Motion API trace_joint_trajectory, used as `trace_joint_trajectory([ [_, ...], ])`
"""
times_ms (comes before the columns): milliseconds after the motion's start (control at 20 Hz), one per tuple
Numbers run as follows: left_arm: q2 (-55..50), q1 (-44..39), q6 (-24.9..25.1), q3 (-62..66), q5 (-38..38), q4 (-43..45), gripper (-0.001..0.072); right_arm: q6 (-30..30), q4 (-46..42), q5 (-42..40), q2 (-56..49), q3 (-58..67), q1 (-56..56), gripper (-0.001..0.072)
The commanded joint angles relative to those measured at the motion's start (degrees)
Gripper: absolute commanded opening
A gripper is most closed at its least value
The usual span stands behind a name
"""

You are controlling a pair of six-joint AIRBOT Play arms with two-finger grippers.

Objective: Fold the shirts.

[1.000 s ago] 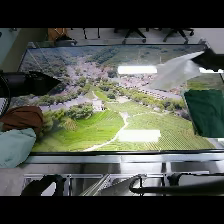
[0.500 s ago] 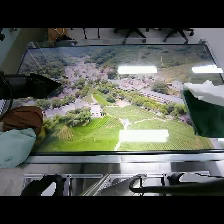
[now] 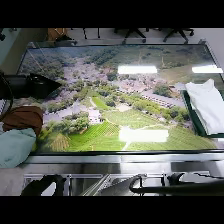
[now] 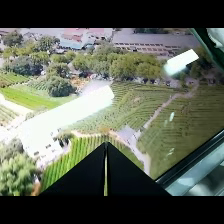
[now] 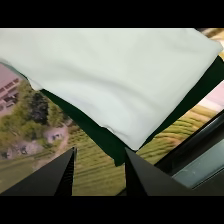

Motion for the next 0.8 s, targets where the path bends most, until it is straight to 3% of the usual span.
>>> trace_joint_trajectory([
  [0, 0.0, 0.0, 0.0, 0.0, 0.0, 0.0, 0.0018, 0.9, 4.5, -0.2, 0.2, 0.0, 0.1, 0.0361],
  [100, 0.0, 0.0, 0.0, -0.1, 0.0, 0.0, 0.0018, 0.8, 8.5, -0.9, 0.2, -0.1, 2.7, 0.0019],
  [300, 4.1, 0.0, 0.0, -9.1, 2.7, -0.4, 0.0018, 0.6, 8.2, -5.9, 3.0, -8.1, 17.3, 0.0022],
  [500, 11.1, 0.0, 0.1, -25.2, 5.0, -0.3, 0.0018, -2.6, 8.2, -14.8, 11.0, -26.5, 38.0, 0.0022],
  [750, 18.1, 0.0, 0.6, -41.8, 6.5, -0.3, 0.0018, -2.1, 8.2, -29.2, 21.9, -49.2, 60.8, 0.0022],
])
